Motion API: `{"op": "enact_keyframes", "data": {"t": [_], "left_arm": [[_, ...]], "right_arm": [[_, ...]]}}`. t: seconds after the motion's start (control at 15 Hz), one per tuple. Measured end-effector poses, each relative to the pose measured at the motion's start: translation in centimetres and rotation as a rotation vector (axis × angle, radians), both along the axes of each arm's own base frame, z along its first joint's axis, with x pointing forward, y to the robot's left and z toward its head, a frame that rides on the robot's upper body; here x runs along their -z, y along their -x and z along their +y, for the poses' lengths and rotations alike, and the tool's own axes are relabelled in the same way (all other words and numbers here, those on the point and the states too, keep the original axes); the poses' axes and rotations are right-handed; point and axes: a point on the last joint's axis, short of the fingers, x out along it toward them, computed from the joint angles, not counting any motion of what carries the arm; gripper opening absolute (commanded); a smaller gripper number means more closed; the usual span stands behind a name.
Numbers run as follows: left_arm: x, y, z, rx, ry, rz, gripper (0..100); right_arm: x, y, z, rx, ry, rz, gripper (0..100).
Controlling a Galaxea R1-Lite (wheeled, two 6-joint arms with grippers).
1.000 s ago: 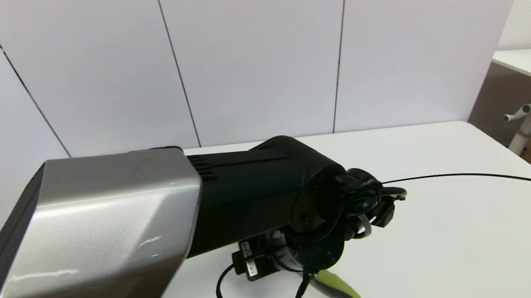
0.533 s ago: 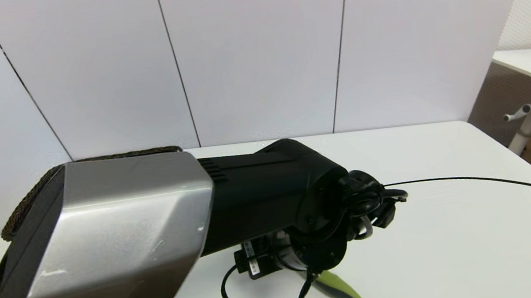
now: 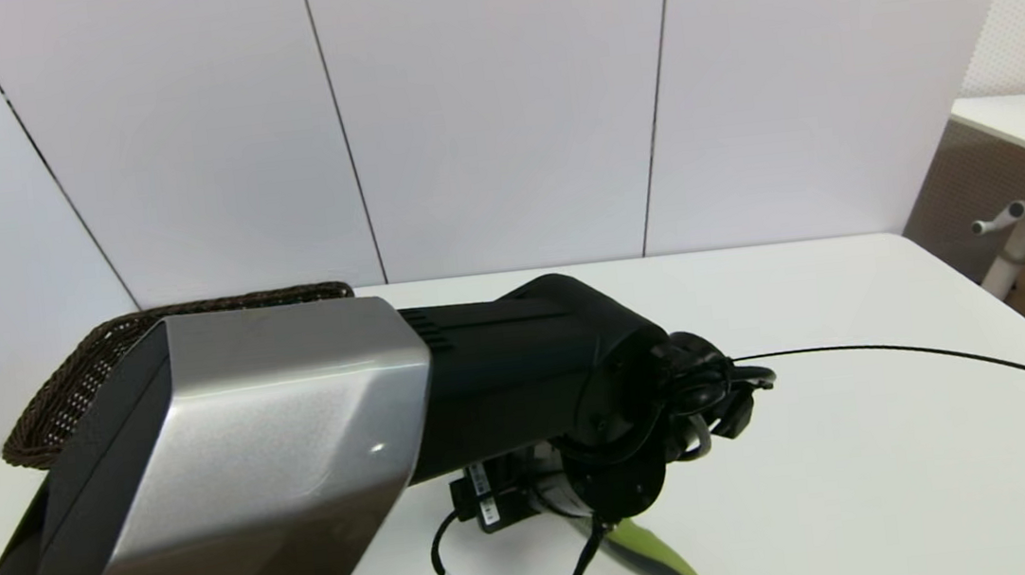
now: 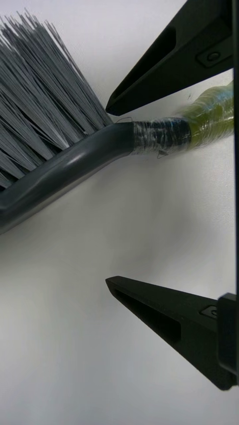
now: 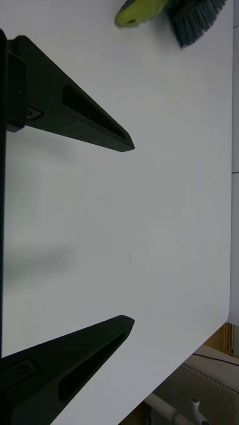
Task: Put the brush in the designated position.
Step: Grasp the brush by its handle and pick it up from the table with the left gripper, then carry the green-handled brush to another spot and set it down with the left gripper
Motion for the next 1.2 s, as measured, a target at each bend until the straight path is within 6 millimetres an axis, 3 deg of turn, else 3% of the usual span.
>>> {"op": "enact_keyframes", "data": {"t": [0.2, 0.27, 1.2], "left_arm": [[0.14, -0.07, -0.04, -0.002, -0.001, 0.000, 100], [0.15, -0.08, -0.04, -0.003, -0.001, 0.000, 0], [0.49, -0.06, -0.16, -0.012, 0.000, 0.003, 0]], "right_arm": [[0.00, 0.00, 0.00, 0.000, 0.000, 0.000, 100], [0.00, 0.00, 0.00, 0.000, 0.000, 0.000, 100], [0.00, 0.00, 0.00, 0.000, 0.000, 0.000, 100]]}}
